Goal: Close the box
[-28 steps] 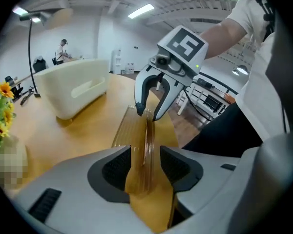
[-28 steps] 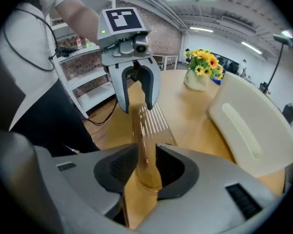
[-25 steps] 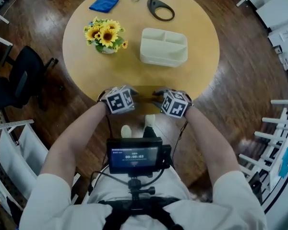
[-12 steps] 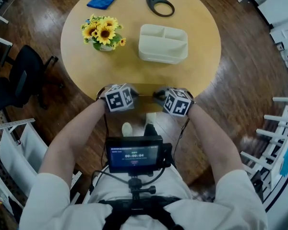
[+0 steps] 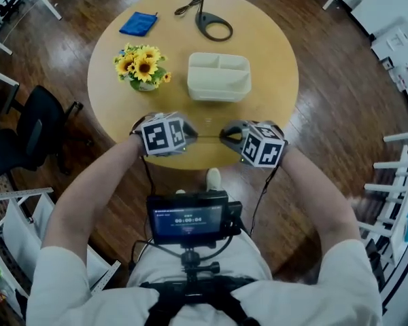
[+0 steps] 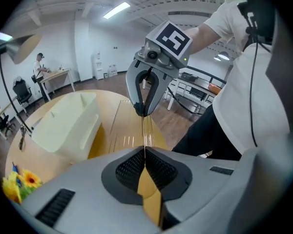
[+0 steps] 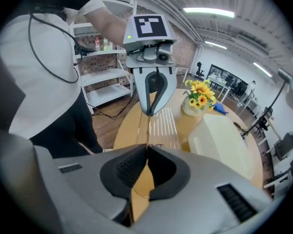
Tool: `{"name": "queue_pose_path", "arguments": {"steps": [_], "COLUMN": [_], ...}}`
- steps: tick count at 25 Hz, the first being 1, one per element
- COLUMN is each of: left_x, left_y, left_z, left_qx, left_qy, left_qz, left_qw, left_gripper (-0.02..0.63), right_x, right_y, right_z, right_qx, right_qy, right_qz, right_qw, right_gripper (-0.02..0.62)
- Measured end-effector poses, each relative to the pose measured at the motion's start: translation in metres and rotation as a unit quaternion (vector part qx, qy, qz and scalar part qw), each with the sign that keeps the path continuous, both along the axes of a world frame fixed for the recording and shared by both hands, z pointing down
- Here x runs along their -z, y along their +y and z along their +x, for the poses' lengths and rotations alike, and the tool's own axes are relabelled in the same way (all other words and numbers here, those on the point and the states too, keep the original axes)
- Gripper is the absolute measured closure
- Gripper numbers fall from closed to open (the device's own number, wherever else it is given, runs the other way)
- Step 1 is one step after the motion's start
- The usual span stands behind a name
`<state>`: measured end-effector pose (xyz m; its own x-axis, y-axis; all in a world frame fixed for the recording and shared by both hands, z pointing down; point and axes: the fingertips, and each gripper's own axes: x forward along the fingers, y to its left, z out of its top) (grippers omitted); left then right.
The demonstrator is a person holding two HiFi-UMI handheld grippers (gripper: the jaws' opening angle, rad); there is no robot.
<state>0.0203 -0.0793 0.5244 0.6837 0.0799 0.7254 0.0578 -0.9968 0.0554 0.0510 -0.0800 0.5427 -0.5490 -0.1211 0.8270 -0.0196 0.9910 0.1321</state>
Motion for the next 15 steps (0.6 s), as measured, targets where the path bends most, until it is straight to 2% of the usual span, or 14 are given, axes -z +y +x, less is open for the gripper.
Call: {"name": "queue_pose_path", "arguments": {"steps": [9,15], "left_x": [0.083,0.101], "left_y": [-0.058,-0.102], "left_z": [0.022,0.039], "left_qx": [-0.021,-0.012], "left_qy": [0.003,0.012], "left_qz": [0.066,0.069], "left_qw": [0.9976,0.9975], "left_gripper": [0.606,0.606], "right_x": [0.082,0.097], "right_y": [-0.059,-0.106], "right_z": [0.022,0.036], "right_qx": [-0.021,-0.035], "right_qy": [-0.019,-0.025], "right_qz": [0.045,0.054], "right_qw": [0.999,0.998], "right_gripper": [0.581,0.583]}}
